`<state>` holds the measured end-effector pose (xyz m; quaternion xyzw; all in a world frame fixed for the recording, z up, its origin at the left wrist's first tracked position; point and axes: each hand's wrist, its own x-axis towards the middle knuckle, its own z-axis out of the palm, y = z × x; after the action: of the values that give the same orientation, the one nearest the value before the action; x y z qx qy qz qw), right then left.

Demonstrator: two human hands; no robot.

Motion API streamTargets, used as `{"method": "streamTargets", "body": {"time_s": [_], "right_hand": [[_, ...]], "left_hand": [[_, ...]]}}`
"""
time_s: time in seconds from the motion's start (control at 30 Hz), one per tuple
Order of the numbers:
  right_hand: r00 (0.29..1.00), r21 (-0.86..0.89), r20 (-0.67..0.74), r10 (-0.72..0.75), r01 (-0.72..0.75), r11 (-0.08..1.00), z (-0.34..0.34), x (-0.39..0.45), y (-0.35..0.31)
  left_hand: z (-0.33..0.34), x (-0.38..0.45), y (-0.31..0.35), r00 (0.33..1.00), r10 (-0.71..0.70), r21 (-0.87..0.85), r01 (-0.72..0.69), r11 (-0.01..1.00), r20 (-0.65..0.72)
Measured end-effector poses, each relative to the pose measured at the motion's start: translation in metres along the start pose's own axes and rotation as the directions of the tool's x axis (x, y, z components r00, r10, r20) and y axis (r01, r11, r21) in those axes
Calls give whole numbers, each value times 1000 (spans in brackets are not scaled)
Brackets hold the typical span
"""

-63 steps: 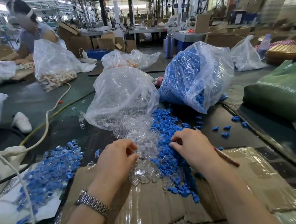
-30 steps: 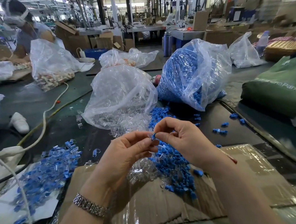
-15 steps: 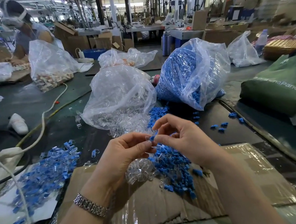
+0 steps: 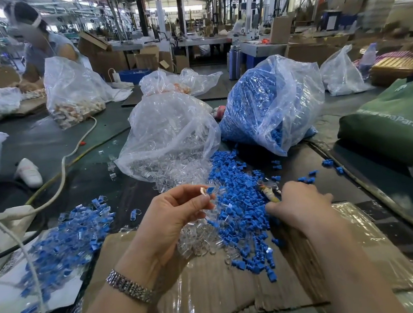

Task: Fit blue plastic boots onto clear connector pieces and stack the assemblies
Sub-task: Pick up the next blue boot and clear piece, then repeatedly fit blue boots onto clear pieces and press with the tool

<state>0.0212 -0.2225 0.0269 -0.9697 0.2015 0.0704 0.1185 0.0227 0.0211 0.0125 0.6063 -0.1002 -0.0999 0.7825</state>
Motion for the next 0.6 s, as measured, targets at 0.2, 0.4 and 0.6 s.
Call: {"method": "streamTargets", "body": {"time_s": [0.2,0.4,0.6], "right_hand": [[992,435,-81,-101,126,892,-13,-6,-1],[777,742,311,-547,161,651,-13,-28,-9],[709,714,301,-638,275,643,-13,-44,-24]], "left_hand": [[0,-1,2,999,-11,-71,8,997,-41],[-3,3,1,995,2,-147,-16,989,-95],[-6,8,-6,994,50,-105,-60,993,-94]]}}
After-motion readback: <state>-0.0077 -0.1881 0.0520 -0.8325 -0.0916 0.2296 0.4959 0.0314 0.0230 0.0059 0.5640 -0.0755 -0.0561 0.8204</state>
